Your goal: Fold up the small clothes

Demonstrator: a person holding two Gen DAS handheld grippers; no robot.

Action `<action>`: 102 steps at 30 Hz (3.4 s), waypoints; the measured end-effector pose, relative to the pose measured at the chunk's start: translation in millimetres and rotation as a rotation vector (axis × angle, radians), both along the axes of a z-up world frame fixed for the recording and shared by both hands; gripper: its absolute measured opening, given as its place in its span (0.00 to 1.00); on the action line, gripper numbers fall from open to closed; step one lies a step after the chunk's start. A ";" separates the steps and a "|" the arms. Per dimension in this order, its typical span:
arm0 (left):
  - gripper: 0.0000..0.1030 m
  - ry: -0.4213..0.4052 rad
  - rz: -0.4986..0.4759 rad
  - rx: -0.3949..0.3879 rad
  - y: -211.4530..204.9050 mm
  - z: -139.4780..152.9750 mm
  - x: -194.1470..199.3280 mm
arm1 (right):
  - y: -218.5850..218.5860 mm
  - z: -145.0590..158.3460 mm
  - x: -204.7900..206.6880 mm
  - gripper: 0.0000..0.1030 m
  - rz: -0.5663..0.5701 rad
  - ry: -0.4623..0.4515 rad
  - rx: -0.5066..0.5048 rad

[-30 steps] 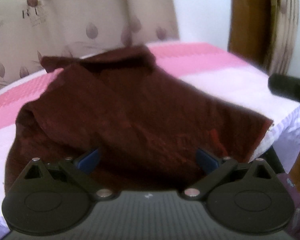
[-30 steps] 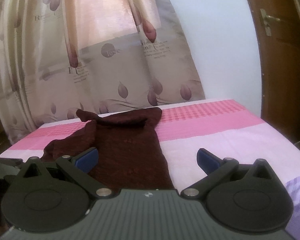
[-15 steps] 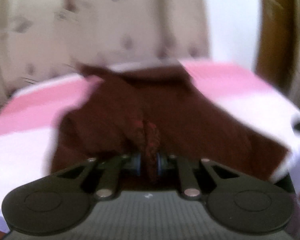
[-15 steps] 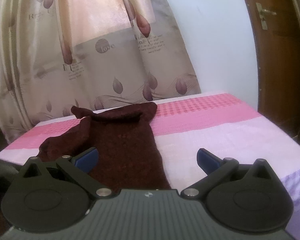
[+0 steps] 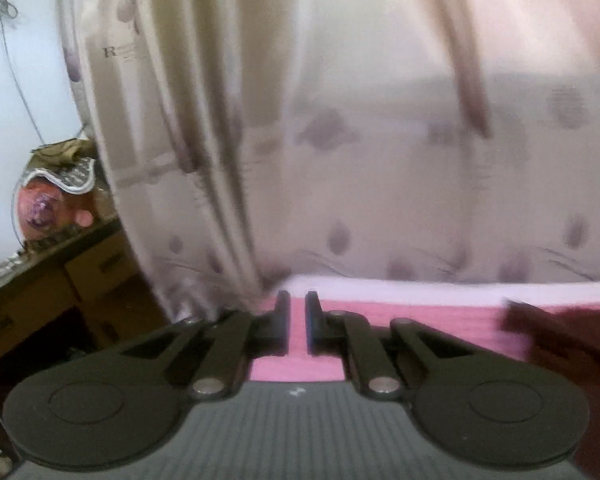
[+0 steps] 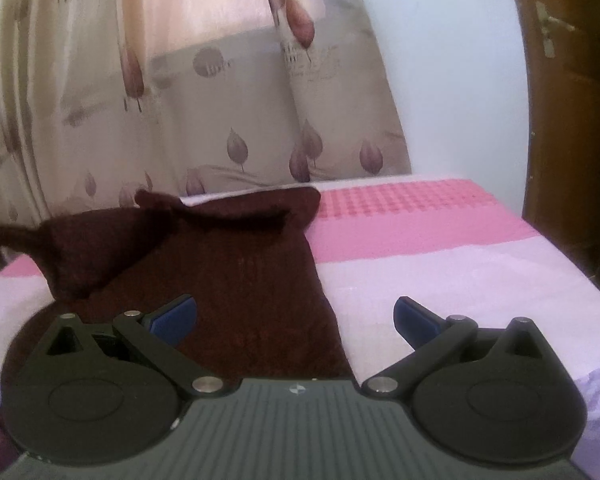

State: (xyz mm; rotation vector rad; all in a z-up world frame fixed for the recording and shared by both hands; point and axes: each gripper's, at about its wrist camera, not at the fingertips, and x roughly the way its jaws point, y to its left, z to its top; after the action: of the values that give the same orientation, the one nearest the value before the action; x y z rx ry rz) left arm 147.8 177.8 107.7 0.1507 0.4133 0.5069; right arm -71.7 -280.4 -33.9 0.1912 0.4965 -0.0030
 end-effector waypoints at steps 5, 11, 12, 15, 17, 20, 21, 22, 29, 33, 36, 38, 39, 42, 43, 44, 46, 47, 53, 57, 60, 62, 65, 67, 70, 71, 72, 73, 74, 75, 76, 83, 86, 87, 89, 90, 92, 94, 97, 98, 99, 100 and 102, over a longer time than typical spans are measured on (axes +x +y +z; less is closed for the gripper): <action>0.07 0.066 -0.135 -0.165 31.5 -12.9 6.5 | 6.8 -2.7 23.3 1.00 -0.013 0.054 -0.016; 0.42 0.164 -0.346 -0.461 28.2 -62.0 -70.3 | 18.8 -9.3 44.1 1.00 0.023 0.079 -0.012; 0.59 0.186 -0.351 -0.566 32.3 -78.3 -81.5 | 21.3 -11.4 48.1 1.00 0.038 0.092 -0.013; 0.86 0.173 -0.323 -0.795 43.9 -124.2 -111.3 | 34.2 -17.3 55.2 1.00 0.091 0.117 -0.039; 0.86 0.224 -0.318 -0.870 46.1 -146.6 -116.5 | 40.6 -17.8 56.7 1.00 0.111 0.117 -0.043; 0.86 0.248 -0.288 -1.008 49.7 -175.4 -108.8 | 45.4 -17.8 57.0 1.00 0.128 0.120 -0.040; 0.86 0.251 -0.278 -1.032 52.9 -184.3 -99.6 | 45.3 -18.3 57.3 1.00 0.127 0.121 -0.042; 0.86 0.248 -0.259 -1.046 52.3 -190.4 -97.4 | 44.2 -18.6 56.4 1.00 0.126 0.122 -0.042; 0.85 0.185 -0.185 -1.113 60.3 -210.5 -76.8 | 36.1 -18.4 51.8 1.00 0.088 0.123 -0.039; 0.53 0.165 -0.157 -1.071 60.4 -212.8 -69.4 | 32.7 -22.7 56.7 1.00 0.074 0.140 -0.022; 0.24 0.174 -0.116 -1.093 68.8 -220.2 -66.1 | 37.0 -23.9 59.3 1.00 0.090 0.144 -0.028; 0.21 0.160 -0.119 -1.122 73.6 -223.7 -67.0 | 40.7 -23.8 59.6 1.00 0.099 0.142 -0.039; 0.20 0.153 -0.124 -1.122 74.7 -224.5 -67.8 | 41.3 -23.8 59.7 1.00 0.099 0.141 -0.041; 0.20 0.108 -0.111 -1.143 74.2 -227.3 -70.4 | 40.5 -25.9 61.7 1.00 0.092 0.152 -0.029; 0.20 0.090 -0.106 -1.150 74.1 -228.1 -72.1 | 40.0 -26.9 62.4 1.00 0.089 0.158 -0.025; 0.20 0.078 -0.104 -1.149 74.0 -228.8 -73.0 | 39.5 -27.8 63.2 1.00 0.088 0.162 -0.022; 0.15 0.050 -0.098 -1.136 73.9 -229.3 -75.3 | 39.7 -28.1 62.6 1.00 0.090 0.163 -0.020; 0.13 0.037 -0.092 -1.116 74.3 -228.0 -76.5 | 39.9 -27.9 62.5 1.00 0.090 0.162 -0.024; 0.10 -0.050 -0.078 -0.859 82.9 -180.8 -56.4 | 37.6 -28.5 62.9 1.00 0.078 0.171 -0.031; 0.09 -0.128 -0.055 -0.641 99.3 -125.2 -26.0 | 38.3 -27.2 63.5 1.00 0.071 0.170 -0.035; 0.09 -0.202 -0.024 -0.530 121.1 -88.3 -1.7 | 40.9 -27.8 64.7 1.00 0.074 0.176 -0.046; 0.09 -0.223 -0.010 -0.493 134.1 -74.4 16.7 | 42.7 -29.2 66.3 1.00 0.074 0.184 -0.051; 0.09 -0.219 -0.014 -0.412 148.1 -70.4 49.6 | 44.9 -32.8 69.3 1.00 0.070 0.204 -0.059; 0.09 -0.153 0.001 -0.366 154.4 -88.2 72.8 | 46.6 -34.8 72.4 1.00 0.067 0.216 -0.064; 0.09 -0.038 0.056 -0.333 165.3 -131.8 100.1 | 50.3 -35.8 77.2 1.00 0.067 0.229 -0.073; 0.09 -0.018 0.085 -0.357 171.7 -148.8 104.3 | 51.6 -35.3 78.4 1.00 0.069 0.231 -0.076; 0.09 -0.012 0.109 -0.381 174.6 -161.8 103.5 | 52.6 -34.6 79.1 1.00 0.075 0.231 -0.078; 0.09 -0.019 0.129 -0.410 179.5 -175.6 100.9 | 53.4 -33.2 80.1 1.00 0.084 0.229 -0.079; 0.10 -0.034 0.137 -0.431 182.4 -187.7 95.8 | 54.6 -30.9 81.9 1.00 0.095 0.225 -0.079; 0.11 -0.044 0.151 -0.447 183.8 -196.4 89.9 | 55.6 -27.4 84.9 1.00 0.109 0.215 -0.080; 0.11 -0.055 0.168 -0.487 187.2 -200.0 83.6 | 57.0 -22.5 89.4 1.00 0.125 0.200 -0.085; 0.24 -0.149 0.253 -0.629 202.2 -203.1 53.3 | 103.1 25.4 174.2 1.00 0.354 -0.007 -0.230; 0.24 -0.165 0.294 -0.624 203.8 -204.0 52.0 | 140.0 23.4 232.8 1.00 0.444 -0.101 -0.387; 0.24 -0.168 0.294 -0.622 203.4 -204.2 51.1 | 152.7 17.5 257.0 1.00 0.474 -0.103 -0.431; 0.25 -0.176 0.299 -0.623 203.7 -204.2 48.6 | 173.2 7.2 297.2 0.98 0.504 -0.066 -0.480; 0.25 -0.181 0.302 -0.625 204.0 -204.5 47.8 | 185.5 2.0 318.4 0.96 0.506 -0.047 -0.496; 0.27 -0.194 0.306 -0.631 205.3 -204.3 46.7 | 202.7 -5.7 345.0 0.94 0.513 -0.023 -0.520; 0.28 -0.204 0.318 -0.630 206.4 -204.3 49.6 | 222.2 -15.8 366.2 0.94 0.520 -0.016 -0.585; 0.29 -0.207 0.322 -0.625 207.1 -204.4 50.8 | 248.7 -38.7 385.4 0.83 0.513 -0.005 -0.743; 0.30 -0.205 0.320 -0.619 206.4 -204.1 51.7 | 253.2 -46.4 393.1 0.74 0.520 0.006 -0.784; 0.30 -0.202 0.315 -0.613 205.5 -203.9 52.4 | 254.7 -53.4 395.2 0.66 0.521 0.016 -0.805; 0.30 -0.200 0.308 -0.606 204.5 -203.6 52.9 | 252.7 -58.7 401.9 0.34 0.505 0.035 -0.830; 0.30 -0.198 0.300 -0.590 201.8 -202.5 53.6 | 231.1 -50.5 412.7 0.06 0.426 0.035 -0.777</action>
State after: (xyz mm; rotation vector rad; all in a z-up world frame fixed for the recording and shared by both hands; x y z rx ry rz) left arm 201.4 379.6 -94.8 -0.5336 0.3775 0.6667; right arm 341.0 -49.4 -84.4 -0.6780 0.5314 0.2147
